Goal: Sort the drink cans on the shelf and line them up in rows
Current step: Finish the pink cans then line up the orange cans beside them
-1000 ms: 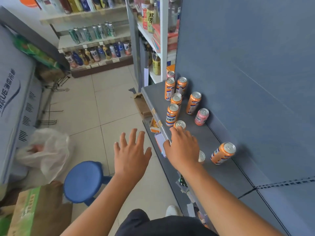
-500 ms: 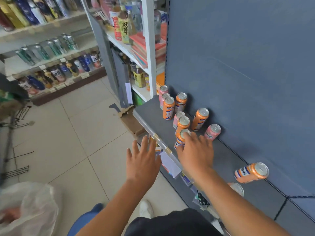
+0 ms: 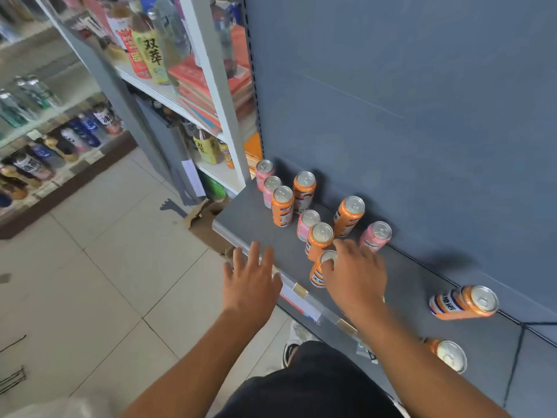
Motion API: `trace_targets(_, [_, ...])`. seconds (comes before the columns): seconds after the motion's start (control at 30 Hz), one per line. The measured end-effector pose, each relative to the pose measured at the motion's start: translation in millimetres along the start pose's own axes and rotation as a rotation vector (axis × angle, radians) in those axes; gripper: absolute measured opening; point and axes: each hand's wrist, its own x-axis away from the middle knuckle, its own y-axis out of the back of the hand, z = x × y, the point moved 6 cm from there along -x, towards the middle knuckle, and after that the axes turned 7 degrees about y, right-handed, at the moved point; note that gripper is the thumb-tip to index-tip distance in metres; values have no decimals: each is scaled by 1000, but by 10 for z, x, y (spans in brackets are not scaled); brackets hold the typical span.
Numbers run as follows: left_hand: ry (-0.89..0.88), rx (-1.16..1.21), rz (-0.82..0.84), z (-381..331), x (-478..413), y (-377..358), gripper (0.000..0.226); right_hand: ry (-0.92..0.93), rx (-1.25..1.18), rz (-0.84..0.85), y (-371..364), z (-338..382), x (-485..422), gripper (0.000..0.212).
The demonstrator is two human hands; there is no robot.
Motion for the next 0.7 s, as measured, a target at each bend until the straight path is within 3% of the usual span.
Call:
trace_targets(0.33, [-54,-37,113,-205,-807,47,49,-184,-135,124,-111,-481,-572,37])
trace_targets(0.57, [-108,67,241,-362,-1325,-203,49,-428,-311,274,-349,-719,-648,40])
trace_targets(0.7, [-126,204,336,-387,-1617,-479,53,-670,-451,302,-608,-888,-639,42])
